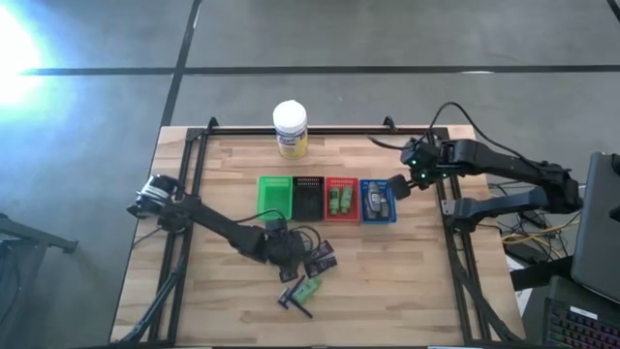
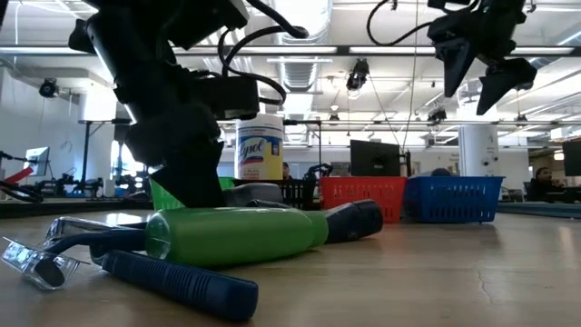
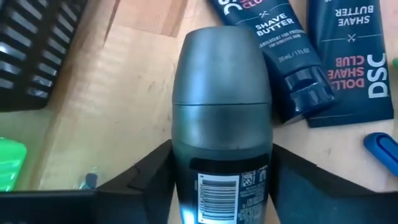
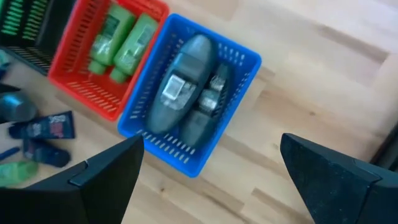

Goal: Pick & Place Travel size toiletries
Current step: Put the gray deodorant into the blue bin

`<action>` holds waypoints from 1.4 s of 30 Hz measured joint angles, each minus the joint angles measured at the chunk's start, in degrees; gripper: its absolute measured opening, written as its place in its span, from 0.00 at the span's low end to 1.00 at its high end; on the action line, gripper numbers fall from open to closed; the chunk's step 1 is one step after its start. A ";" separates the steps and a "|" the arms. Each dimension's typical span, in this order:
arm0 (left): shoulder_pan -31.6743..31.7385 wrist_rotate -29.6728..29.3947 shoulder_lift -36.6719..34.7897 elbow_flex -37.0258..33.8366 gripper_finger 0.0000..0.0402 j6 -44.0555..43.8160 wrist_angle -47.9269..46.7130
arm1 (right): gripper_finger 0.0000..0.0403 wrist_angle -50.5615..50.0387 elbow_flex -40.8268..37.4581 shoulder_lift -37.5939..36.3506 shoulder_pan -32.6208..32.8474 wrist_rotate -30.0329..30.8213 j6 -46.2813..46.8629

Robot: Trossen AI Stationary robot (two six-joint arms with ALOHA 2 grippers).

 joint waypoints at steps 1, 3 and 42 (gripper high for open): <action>0.16 0.27 -0.30 -0.06 0.51 -0.03 -0.11 | 0.93 0.06 -0.08 -0.41 0.57 0.00 0.88; 0.45 0.55 -1.31 -0.17 0.51 -0.56 -0.73 | 0.93 0.10 -0.18 -1.04 1.93 -0.22 2.64; 3.48 -6.27 -11.93 6.71 0.51 16.59 10.97 | 0.87 59.61 -0.16 25.52 21.18 -10.34 23.64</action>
